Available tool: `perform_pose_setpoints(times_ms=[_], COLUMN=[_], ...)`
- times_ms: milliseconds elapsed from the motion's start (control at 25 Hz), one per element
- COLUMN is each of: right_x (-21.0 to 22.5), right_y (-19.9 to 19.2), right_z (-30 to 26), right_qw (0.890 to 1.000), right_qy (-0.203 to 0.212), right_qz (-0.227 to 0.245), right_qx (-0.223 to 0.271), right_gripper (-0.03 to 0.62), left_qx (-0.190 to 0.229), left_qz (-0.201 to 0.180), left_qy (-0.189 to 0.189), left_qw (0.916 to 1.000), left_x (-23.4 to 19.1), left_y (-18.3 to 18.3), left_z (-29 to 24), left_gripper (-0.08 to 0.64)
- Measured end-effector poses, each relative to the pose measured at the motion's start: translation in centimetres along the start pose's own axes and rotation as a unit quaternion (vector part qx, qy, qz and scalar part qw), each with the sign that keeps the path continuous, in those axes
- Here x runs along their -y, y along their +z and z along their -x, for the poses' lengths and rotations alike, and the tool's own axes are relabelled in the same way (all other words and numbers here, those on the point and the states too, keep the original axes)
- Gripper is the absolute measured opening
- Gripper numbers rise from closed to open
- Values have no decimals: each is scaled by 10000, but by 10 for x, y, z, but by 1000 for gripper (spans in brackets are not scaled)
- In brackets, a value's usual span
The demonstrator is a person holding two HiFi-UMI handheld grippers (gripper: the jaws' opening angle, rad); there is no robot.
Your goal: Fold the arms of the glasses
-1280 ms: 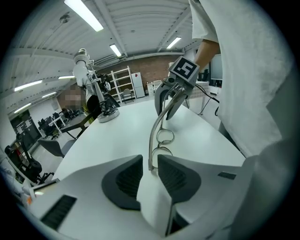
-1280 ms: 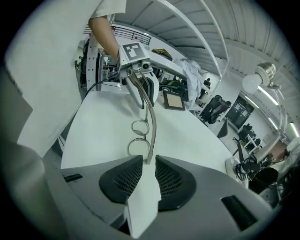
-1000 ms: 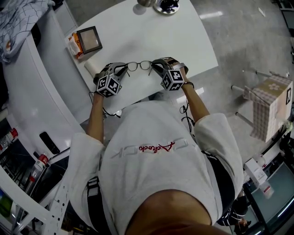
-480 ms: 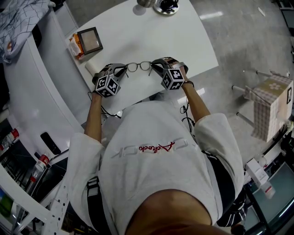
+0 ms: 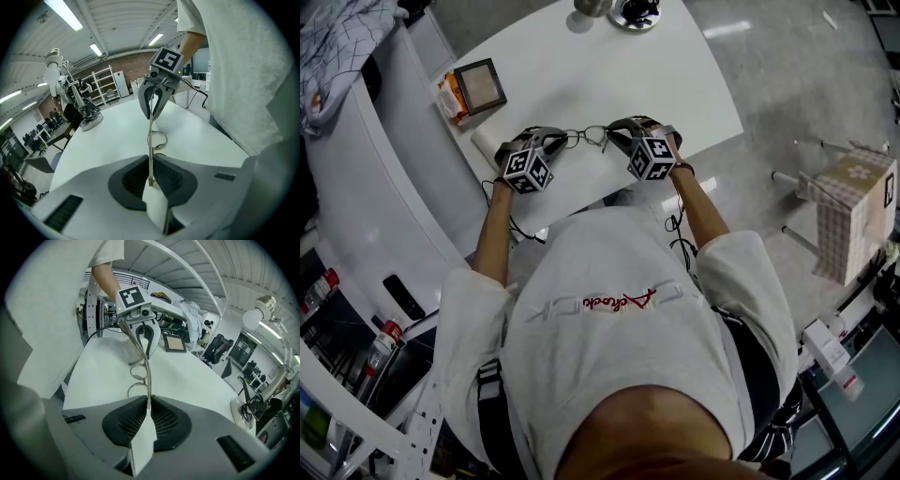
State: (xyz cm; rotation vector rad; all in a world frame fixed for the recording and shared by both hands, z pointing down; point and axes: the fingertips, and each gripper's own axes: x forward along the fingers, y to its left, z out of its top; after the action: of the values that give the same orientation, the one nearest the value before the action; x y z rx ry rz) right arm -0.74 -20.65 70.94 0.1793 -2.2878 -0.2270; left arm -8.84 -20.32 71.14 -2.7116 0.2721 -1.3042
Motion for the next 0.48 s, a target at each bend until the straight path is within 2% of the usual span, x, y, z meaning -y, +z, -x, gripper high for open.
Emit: perform_pose_setpoints(times_ms=[480], right_x=[0], right_y=[1], right_z=[-1], right_qw=[9999], right_qy=[73], right_qz=[-65], right_qx=[24], right_gripper=[60], left_qx=[-300], left_qz=[-152], left_qy=[-411], left_qw=[9986], left_x=[3], left_y=[-1], left_z=[-22], left_gripper=[52])
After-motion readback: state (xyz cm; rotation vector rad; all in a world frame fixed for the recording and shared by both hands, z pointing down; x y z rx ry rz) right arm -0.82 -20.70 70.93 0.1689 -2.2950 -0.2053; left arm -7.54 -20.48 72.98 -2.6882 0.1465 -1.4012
